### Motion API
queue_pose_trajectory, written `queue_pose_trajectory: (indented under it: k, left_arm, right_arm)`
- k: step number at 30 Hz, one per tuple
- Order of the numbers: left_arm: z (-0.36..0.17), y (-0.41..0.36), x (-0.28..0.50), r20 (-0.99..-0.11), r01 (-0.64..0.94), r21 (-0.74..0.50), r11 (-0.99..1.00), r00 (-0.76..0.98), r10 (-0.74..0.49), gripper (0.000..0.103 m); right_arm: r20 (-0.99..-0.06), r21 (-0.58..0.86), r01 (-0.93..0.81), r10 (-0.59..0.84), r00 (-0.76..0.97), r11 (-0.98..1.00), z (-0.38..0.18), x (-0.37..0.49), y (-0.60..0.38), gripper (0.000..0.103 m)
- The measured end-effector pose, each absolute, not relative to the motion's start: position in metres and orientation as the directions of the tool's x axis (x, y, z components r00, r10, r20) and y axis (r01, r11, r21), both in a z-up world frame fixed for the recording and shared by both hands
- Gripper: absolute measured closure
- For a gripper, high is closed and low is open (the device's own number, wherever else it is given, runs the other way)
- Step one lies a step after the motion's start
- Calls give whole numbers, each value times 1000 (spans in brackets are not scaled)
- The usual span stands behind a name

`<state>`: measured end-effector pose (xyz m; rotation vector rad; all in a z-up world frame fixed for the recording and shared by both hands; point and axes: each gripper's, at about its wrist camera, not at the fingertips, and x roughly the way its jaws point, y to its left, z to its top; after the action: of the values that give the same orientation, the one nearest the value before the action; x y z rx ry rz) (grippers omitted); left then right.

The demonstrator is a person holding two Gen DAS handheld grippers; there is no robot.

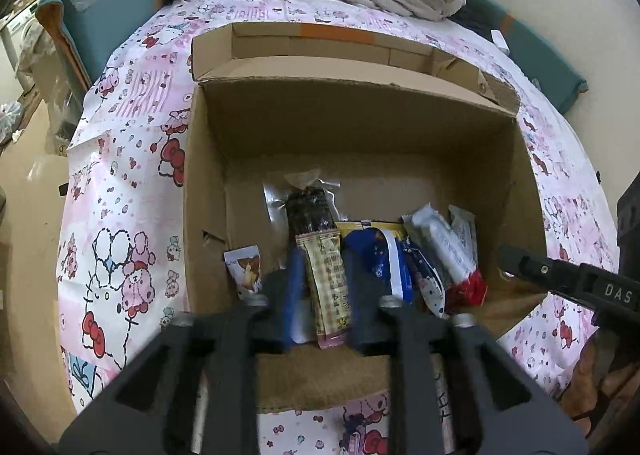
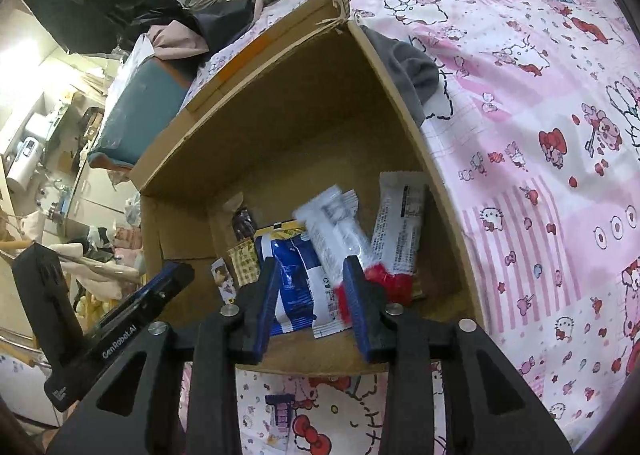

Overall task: Organize snacks
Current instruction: 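Lower the white red-ended bar into the box and open the right tool, then move the right tool back to the snacks beside the box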

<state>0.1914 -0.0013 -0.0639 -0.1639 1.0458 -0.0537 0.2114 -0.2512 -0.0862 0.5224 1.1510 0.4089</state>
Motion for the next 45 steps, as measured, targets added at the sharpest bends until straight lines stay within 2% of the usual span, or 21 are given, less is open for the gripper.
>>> queue_pose_trajectory:
  k: [2,3,5,8,23,34,45]
  left_arm:
    - [-61,-1,188,-848,-41,-156,987,517,-113,50]
    - [-60,-2,187,-845,-42,-154,987,523,-109,45]
    - [-57,-2,186,-845,-38,-153,987,524,-111,30]
    - [-56,-5,184,-848,-36,-156,987,517,-115,20]
    - [-50,-1,153,-859,-22,-122,992,502,-95,20]
    - [-55,3,112,-868,-67,-85,994,495,-41,20]
    - [-70,34,89,-901,-232,-118,965,433,-6,20]
  right_arm:
    - [-743,588,-43,561,366,808,-84,211,-251,49]
    - [-741,589,-46,561,370,807,-83,211,-251,44]
    - [-736,591,-47,563,376,805,-80,210,-251,34]
    - [-727,604,-41,572,379,796,-78,208,-253,25]
    - [-739,593,-30,558,378,805,-69,172,-257,22]
    - [-764,594,16,558,324,804,-88,142,-254,22]
    - [-811,560,27,540,226,828,-118,154,-234,22]
